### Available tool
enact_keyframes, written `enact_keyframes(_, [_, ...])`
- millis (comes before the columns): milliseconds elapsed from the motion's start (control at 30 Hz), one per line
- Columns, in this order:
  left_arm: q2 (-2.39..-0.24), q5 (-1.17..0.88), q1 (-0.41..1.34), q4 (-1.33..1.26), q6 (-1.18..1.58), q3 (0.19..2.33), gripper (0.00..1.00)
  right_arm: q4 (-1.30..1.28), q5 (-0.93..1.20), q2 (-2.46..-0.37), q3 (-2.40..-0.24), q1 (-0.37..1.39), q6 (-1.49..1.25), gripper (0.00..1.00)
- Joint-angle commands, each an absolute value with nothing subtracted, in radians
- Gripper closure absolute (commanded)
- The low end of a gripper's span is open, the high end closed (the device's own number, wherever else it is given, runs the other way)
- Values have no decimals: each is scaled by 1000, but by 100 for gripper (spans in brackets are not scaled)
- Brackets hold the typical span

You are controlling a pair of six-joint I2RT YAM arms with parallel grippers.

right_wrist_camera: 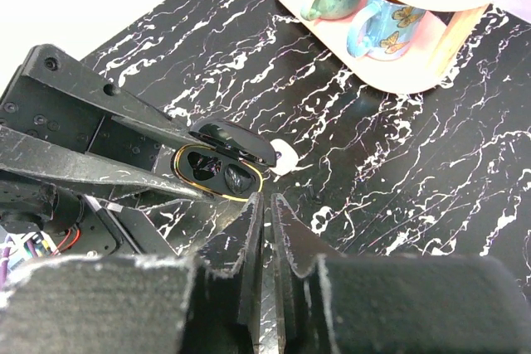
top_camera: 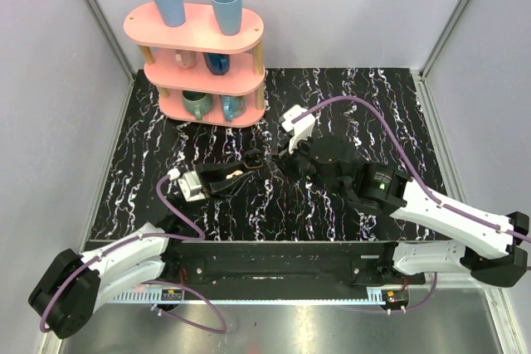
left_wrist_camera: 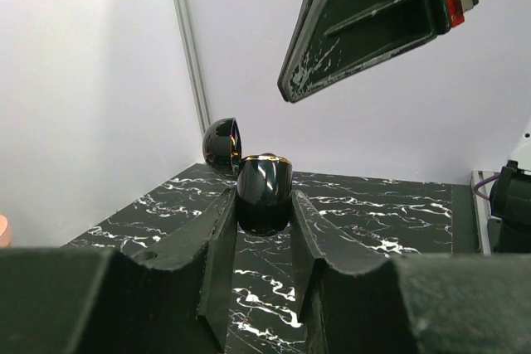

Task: Insert the wireless bluetooth earbuds into the charging case
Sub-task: Adjust the earbud with the charging case, then pick up the earbud from the center of the board.

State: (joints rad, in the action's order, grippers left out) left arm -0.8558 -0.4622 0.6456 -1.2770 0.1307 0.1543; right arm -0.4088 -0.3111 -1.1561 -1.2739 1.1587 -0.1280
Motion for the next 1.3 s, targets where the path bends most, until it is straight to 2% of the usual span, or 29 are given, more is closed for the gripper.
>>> enact_keyframes(0, [-862, -475, 649, -1376, 126, 164, 100, -364, -353, -1141, -1289, 1164, -109, 85])
enact_keyframes(167, [-862, -479, 649, -1377, 129, 166, 100, -364, -318, -1177, -1305, 1164, -113, 85])
enact_keyframes(267, [-850, -474, 649, -1370, 126, 164, 100, -374, -418, -1196, -1307, 1164, -129, 84])
enact_keyframes(300, [-845, -472, 649, -1361, 121, 164, 100, -374, -516, -1189, -1304, 1164, -144, 80])
enact_keyframes(333, [-839, -460, 649, -1332, 118, 167, 100, -376, -575, -1186, -1301, 1157, -156, 67])
enact_keyframes(400, [-821, -451, 649, -1307, 100, 166, 100, -391, -630, -1175, -1293, 1132, -214, 52])
enact_keyframes(433, [-813, -446, 649, -1301, 95, 158, 100, -399, -623, -1169, -1287, 1088, -241, 47])
enact_keyframes(500, [-793, -431, 649, -1298, 81, 146, 100, -425, -565, -1167, -1267, 1027, -338, 46])
enact_keyframes(533, [-784, -411, 649, -1293, 78, 131, 100, -454, -545, -1169, -1263, 996, -375, 43])
enact_keyframes(667, [-715, -381, 649, -1247, 63, 104, 100, -447, -347, -1177, -1186, 789, -501, 42])
enact_keyframes(800, [-654, -347, 649, -1221, 57, 77, 100, -371, -116, -1256, -1126, 700, -544, 43])
enact_keyframes(1000, [-568, -327, 649, -1138, 45, 60, 100, -223, 21, -1409, -1075, 681, -708, 42])
enact_keyframes(1267, [-462, -313, 649, -1040, 26, 57, 100, -83, 57, -1614, -1061, 686, -851, 45])
